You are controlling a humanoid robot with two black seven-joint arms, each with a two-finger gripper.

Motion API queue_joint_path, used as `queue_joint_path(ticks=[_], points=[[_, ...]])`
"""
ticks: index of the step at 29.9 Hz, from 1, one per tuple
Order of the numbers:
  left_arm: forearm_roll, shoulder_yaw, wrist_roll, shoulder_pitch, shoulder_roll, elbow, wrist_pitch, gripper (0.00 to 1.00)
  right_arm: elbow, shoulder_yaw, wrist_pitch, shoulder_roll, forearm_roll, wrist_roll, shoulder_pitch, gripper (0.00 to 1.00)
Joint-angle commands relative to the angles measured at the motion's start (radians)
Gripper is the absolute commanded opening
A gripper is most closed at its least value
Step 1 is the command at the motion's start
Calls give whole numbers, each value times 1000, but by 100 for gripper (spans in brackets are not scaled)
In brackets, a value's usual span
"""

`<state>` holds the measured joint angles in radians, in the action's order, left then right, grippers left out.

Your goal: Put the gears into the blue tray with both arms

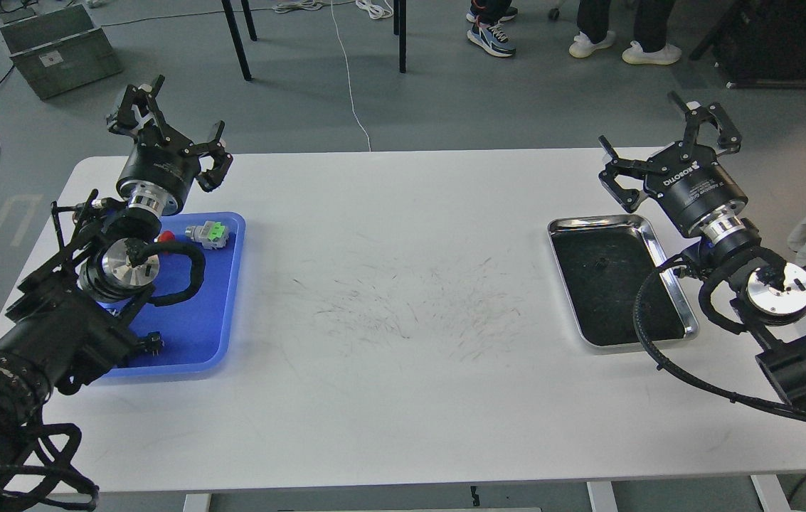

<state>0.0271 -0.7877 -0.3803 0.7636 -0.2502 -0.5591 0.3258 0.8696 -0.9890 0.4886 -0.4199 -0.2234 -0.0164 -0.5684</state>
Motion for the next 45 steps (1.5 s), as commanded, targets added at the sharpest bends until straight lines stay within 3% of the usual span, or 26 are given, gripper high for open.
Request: queue_joint_path(ticks=[1, 10, 16, 23, 27, 30, 38, 45], points=[[1, 1, 1, -3, -3, 1, 2, 98, 45, 73, 0, -60, 24, 1, -8, 99], [-3, 4, 3, -3, 3, -1, 15, 98, 198, 216, 0, -364, 131, -16, -19, 99], [-3, 5, 1, 2, 17, -1, 15, 98, 383, 393, 0, -589, 424, -23, -148, 99], [-4, 8, 6, 5, 46, -1, 1, 98, 523, 748, 0, -727, 827, -43, -384, 99], [-3, 8, 3, 2, 61, -1, -1, 98, 520, 915, 0, -706, 1016, -50, -485, 99], [-3, 8, 3, -1, 61, -1, -1, 98, 493, 1004, 0, -646, 1122, -79, -553, 99], [-4, 8, 3, -6, 45, -1, -1, 98, 218, 1158, -2, -366, 1150, -120, -607, 99], [-4, 8, 4, -3, 42, -1, -1, 98, 63, 1179, -8, -203, 1179, -137, -620, 98]])
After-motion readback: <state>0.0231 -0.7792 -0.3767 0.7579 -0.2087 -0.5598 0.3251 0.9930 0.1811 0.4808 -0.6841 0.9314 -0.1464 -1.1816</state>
